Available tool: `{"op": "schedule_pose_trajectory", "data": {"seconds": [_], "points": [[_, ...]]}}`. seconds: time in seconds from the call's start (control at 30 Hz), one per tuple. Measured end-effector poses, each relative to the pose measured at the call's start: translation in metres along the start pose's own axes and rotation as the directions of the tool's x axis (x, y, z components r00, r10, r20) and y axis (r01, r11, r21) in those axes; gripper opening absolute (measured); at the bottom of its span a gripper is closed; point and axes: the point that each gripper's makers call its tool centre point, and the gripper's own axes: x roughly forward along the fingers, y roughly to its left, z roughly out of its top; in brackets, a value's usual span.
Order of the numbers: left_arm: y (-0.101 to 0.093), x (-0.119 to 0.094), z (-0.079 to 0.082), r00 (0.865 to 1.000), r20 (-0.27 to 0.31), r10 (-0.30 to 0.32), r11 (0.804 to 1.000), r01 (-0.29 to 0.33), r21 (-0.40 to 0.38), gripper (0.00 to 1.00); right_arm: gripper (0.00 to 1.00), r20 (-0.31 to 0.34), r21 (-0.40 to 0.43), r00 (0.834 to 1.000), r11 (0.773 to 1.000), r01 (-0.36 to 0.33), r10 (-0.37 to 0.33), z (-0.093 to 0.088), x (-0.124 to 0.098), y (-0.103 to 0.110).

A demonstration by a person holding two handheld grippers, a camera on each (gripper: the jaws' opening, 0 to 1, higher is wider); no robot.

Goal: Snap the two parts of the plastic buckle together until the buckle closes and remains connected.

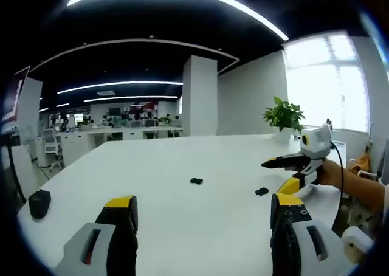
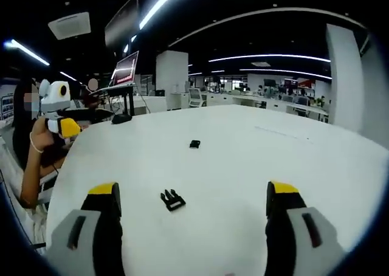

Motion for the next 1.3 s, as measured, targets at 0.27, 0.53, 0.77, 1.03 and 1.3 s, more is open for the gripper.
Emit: {"op": "schedule_pose_trajectory", "data": {"seconds": [0.27, 0.53, 0.77, 1.03, 1.3], "points": [[0.002, 0.020, 0.010, 0.999, -0.008, 0.033, 0.999, -0.033, 0.016, 0.92, 1.00, 0.036, 0.027, 0.996, 0.996, 0.082, -0.083, 0.006, -0.014, -0.012], [0.007, 0.041, 0.022, 0.999, 0.024, 0.044, 0.999, -0.044, -0.008, 0.90, 1.00, 0.040, 0.042, 0.992, 0.993, 0.114, -0.116, 0.008, -0.020, -0.015], [0.019, 0.061, 0.019, 0.996, 0.022, 0.090, 0.996, -0.089, -0.023, 0.90, 1.00, 0.039, 0.034, 0.991, 0.991, 0.127, -0.129, 0.011, -0.022, -0.011], [0.023, 0.083, 0.011, 0.993, 0.014, 0.120, 0.991, -0.119, -0.057, 0.90, 1.00, 0.027, 0.030, 0.991, 0.991, 0.132, -0.133, 0.006, -0.022, -0.010], [0.016, 0.108, 0.000, 0.994, -0.010, 0.111, 0.991, -0.112, -0.080, 0.90, 1.00, 0.015, 0.026, 0.989, 0.989, 0.145, -0.146, 0.002, -0.026, -0.012]]}}
